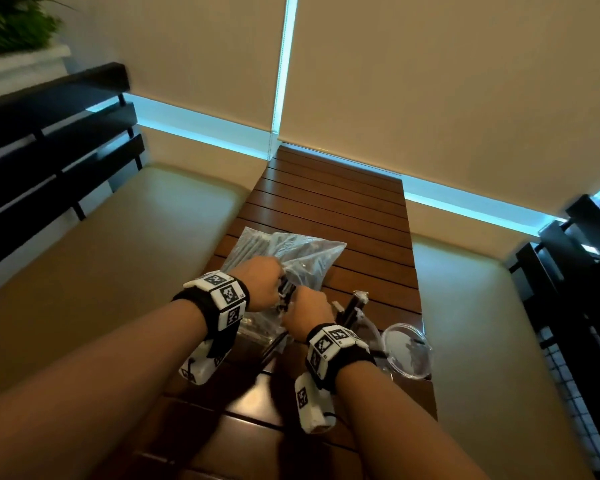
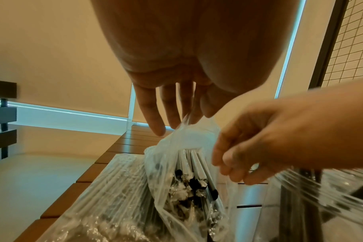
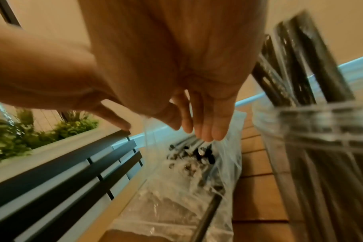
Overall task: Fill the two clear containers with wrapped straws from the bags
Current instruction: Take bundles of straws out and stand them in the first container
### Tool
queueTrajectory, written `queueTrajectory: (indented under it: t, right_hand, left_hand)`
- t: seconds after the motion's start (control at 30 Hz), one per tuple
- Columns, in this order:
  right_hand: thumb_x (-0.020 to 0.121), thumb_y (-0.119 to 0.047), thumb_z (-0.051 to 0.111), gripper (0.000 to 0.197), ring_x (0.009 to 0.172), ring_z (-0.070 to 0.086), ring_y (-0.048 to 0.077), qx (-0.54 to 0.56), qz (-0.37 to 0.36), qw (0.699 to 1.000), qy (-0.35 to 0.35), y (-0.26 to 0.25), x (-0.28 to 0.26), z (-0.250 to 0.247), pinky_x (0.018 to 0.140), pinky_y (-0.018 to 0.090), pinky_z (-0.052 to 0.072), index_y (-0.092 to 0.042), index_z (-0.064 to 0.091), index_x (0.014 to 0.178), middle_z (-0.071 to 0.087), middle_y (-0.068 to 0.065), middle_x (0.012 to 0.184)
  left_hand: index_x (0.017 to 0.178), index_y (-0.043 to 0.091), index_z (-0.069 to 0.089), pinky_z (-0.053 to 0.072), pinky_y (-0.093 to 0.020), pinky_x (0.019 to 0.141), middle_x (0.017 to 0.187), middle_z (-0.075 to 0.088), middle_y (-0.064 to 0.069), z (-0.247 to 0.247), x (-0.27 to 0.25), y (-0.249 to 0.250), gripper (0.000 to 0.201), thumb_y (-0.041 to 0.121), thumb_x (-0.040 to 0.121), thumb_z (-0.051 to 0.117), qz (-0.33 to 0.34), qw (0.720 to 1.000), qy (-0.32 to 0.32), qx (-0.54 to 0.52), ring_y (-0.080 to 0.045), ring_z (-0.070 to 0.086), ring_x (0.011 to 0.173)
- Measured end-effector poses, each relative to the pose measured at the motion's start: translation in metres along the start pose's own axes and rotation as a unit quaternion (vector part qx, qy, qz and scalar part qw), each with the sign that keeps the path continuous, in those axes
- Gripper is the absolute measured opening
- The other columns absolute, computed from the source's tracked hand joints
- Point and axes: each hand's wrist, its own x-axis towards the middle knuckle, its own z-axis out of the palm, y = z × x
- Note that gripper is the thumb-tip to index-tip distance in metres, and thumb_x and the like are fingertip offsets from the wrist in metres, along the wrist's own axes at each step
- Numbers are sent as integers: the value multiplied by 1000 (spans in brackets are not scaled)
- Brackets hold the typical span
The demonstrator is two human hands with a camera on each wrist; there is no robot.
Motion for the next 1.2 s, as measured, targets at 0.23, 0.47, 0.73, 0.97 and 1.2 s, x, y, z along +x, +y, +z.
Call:
queueTrajectory:
  t: [0.23, 0.47, 0.73, 0.97, 1.2]
  right_hand:
    - [84, -33, 64, 35, 97, 64, 37, -209, -189, 955, -96, -11, -17, 30, 77, 42, 53, -15, 56, 112, 64, 14, 109]
    - [90, -24, 64, 53, 95, 64, 37, -313, -233, 915, -98, -12, -19, 60, 64, 41, 41, -16, 43, 139, 45, 14, 128]
    - [99, -8, 43, 43, 94, 61, 39, -332, -294, 896, -31, -12, -17, 57, 68, 46, 49, -8, 41, 143, 43, 22, 130]
    - [92, -11, 55, 25, 82, 64, 34, -274, -326, 903, 53, -18, -10, 54, 54, 36, 38, -5, 61, 116, 53, 16, 118]
    - [88, -23, 51, 17, 70, 65, 18, 93, -134, 961, 223, -42, -8, 7, 60, 32, 53, -26, 66, 96, 69, -4, 81]
  left_hand:
    - [91, 7, 70, 55, -44, 85, 115, 66, -12, -5, -8, -17, 24, 18, 87, 49, -40, 999, 13, -15, -28, 65, 99]
    - [106, 11, 69, 51, -40, 94, 126, 63, -6, -16, -11, -14, 31, 24, 95, 44, -28, 998, 48, -29, -24, 61, 107]
    - [131, 18, 59, 41, -34, 107, 141, 54, 3, -29, -13, -19, 41, 31, 94, 51, -53, 993, 80, -66, -19, 52, 127]
    - [127, 14, 63, 39, -26, 99, 136, 58, 2, -44, -22, -12, 36, 30, 96, 54, -38, 991, 104, -82, -18, 54, 121]
    - [97, 12, 74, 46, -27, 71, 92, 71, 3, -53, -21, -28, 39, 44, 94, 52, -95, 971, 111, -192, -19, 63, 79]
